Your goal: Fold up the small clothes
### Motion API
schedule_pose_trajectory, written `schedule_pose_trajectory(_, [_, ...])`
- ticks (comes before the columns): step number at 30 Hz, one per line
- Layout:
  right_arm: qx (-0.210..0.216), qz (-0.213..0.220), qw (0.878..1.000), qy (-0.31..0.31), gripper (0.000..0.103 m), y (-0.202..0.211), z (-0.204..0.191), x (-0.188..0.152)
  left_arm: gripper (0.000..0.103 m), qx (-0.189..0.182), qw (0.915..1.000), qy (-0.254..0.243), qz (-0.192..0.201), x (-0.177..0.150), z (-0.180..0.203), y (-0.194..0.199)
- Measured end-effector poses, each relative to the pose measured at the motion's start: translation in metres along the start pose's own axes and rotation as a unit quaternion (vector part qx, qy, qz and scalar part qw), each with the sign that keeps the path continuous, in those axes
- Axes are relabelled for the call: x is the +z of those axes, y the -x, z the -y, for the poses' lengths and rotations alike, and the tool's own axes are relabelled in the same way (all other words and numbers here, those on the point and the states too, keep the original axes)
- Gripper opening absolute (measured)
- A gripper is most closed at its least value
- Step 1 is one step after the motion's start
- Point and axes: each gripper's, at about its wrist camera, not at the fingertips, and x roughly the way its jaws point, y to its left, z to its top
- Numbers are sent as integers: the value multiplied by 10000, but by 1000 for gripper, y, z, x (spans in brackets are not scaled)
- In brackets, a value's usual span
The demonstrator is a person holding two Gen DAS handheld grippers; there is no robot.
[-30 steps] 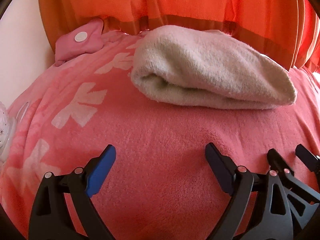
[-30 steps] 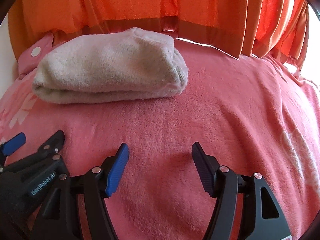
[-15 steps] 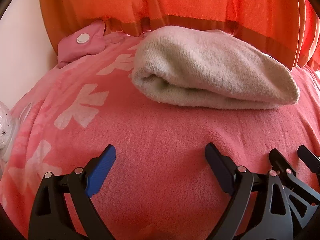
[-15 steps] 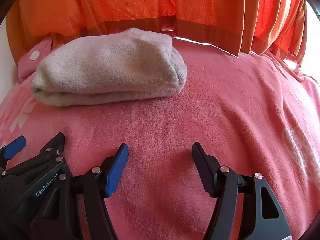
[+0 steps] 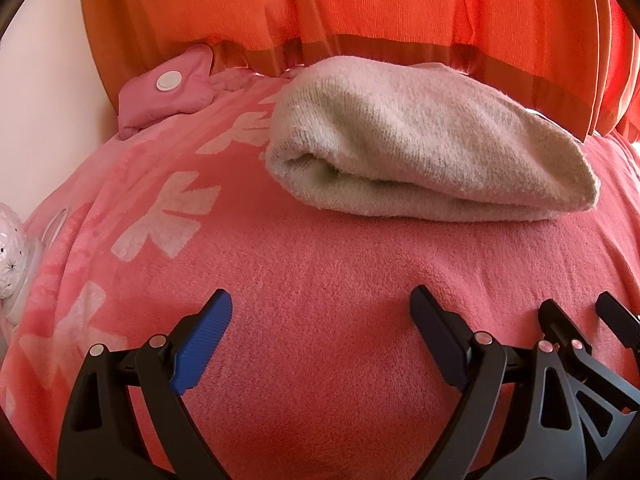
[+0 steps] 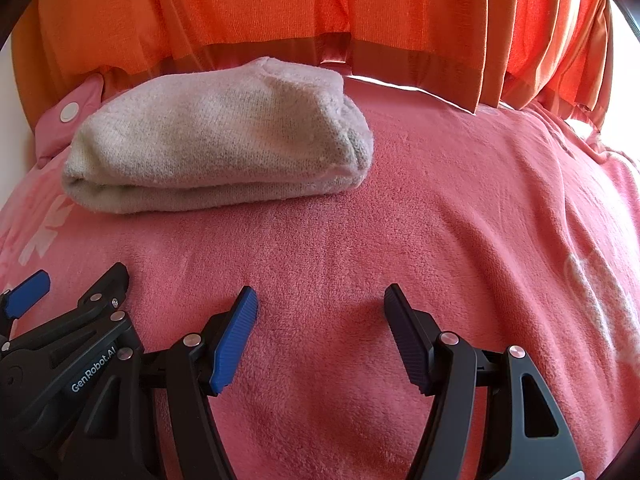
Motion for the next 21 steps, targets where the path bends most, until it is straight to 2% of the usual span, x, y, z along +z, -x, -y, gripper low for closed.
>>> schedule_pose_trajectory(11, [2, 7, 10000, -18, 64, 0, 0, 0, 87, 0, 10000, 14, 19, -1, 1, 2])
schedule_pose_trajectory(17, [-56, 20, 10000, 6, 64, 0, -4, -1, 82, 24, 10000, -74, 25, -1, 4, 2])
schedule_pose_trajectory(21, [-78, 23, 10000, -33, 64, 0, -8, -1, 82, 13, 10000, -81, 16, 0, 4, 1])
